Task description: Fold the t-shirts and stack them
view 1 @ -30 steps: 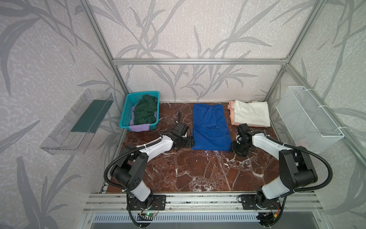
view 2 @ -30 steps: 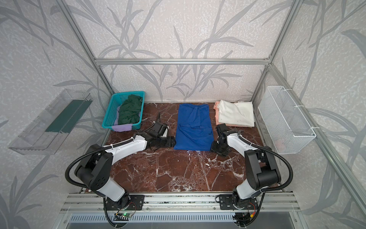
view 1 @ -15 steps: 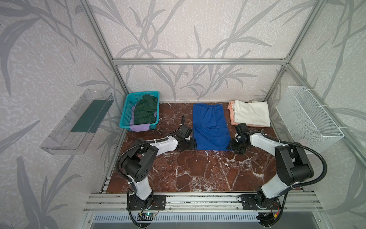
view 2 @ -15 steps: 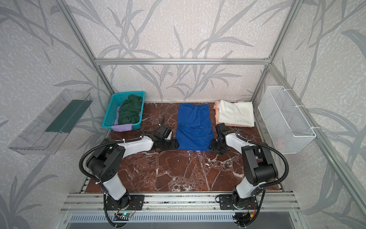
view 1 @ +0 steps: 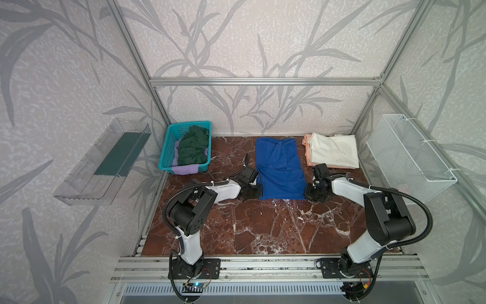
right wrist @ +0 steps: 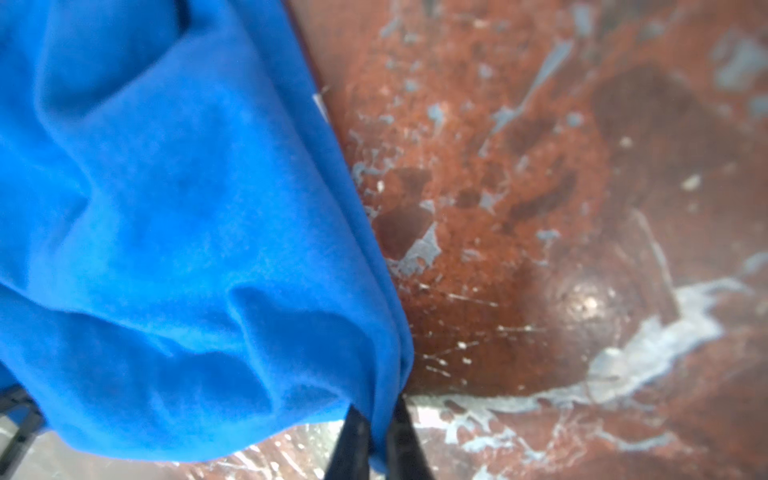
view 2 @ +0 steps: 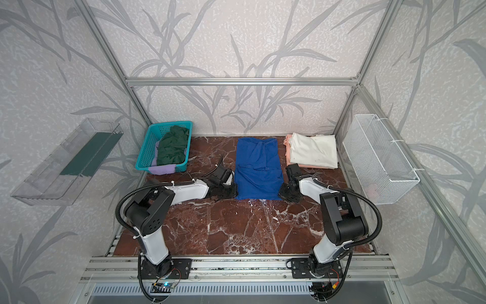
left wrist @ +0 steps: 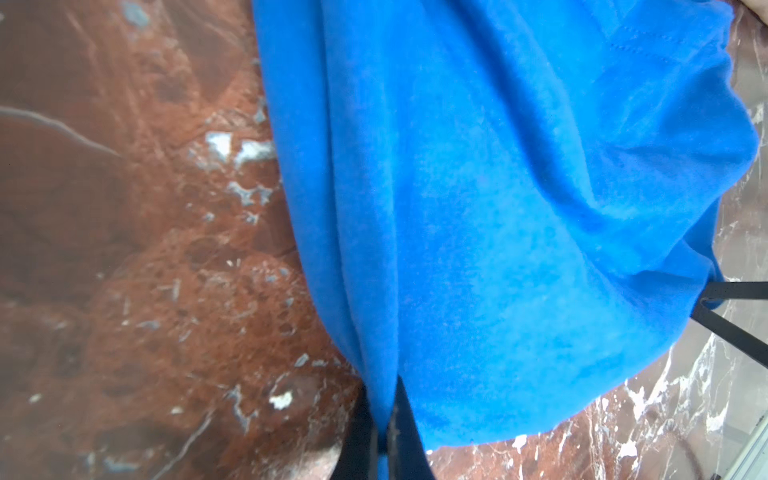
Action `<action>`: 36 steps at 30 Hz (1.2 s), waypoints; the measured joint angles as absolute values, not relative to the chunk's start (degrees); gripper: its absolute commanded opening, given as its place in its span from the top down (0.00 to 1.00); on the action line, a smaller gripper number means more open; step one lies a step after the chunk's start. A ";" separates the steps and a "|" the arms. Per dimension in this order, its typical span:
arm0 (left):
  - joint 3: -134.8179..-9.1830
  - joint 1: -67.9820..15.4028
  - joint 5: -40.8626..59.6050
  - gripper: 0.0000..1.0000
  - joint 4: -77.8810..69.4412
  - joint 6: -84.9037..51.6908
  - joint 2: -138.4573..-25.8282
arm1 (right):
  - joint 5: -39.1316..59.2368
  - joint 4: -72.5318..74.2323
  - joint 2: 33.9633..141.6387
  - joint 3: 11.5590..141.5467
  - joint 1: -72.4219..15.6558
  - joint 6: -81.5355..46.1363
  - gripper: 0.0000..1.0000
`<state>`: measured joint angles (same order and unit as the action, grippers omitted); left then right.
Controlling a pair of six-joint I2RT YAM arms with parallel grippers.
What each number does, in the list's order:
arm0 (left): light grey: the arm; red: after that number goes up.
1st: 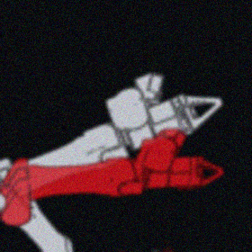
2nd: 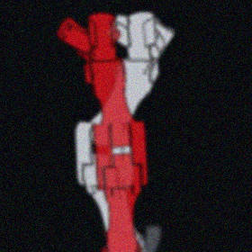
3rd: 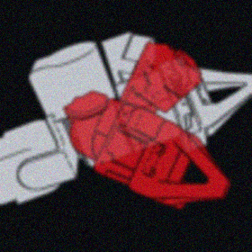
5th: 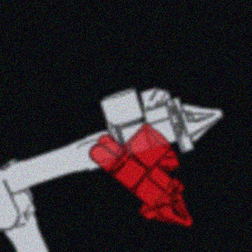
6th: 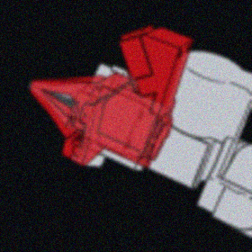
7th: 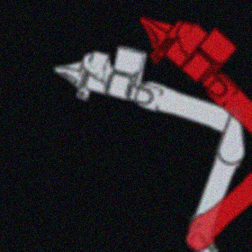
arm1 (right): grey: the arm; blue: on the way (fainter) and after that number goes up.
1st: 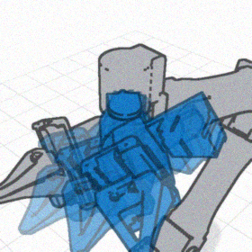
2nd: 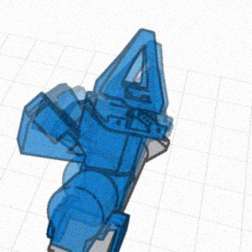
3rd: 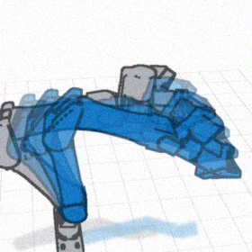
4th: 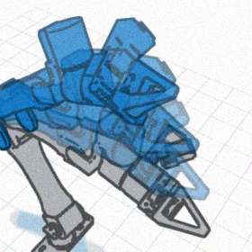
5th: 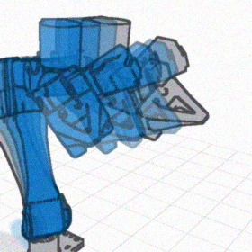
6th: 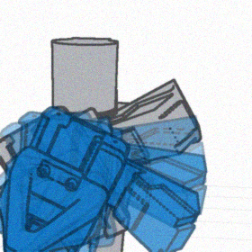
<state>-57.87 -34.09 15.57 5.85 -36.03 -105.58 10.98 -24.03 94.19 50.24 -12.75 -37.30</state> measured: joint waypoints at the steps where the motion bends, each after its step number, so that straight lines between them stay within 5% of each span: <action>1: -57.91 -34.13 15.59 1.00 5.91 -36.01 -105.58 | 10.92 -24.03 94.19 50.24 -12.75 -37.41 1.00; 19: -53.98 -34.96 15.84 1.00 14.76 -34.37 -89.06 | 8.69 -33.26 75.92 50.35 -19.86 -34.52 1.00; 36: -37.63 -41.08 7.81 1.00 23.20 -38.15 -52.93 | -1.06 -47.18 58.94 55.94 -39.27 -40.58 1.00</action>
<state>-37.63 -41.08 7.81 23.20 -38.15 -52.93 -1.06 -47.18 58.94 55.94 -39.27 -40.58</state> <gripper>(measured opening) 0.048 0.056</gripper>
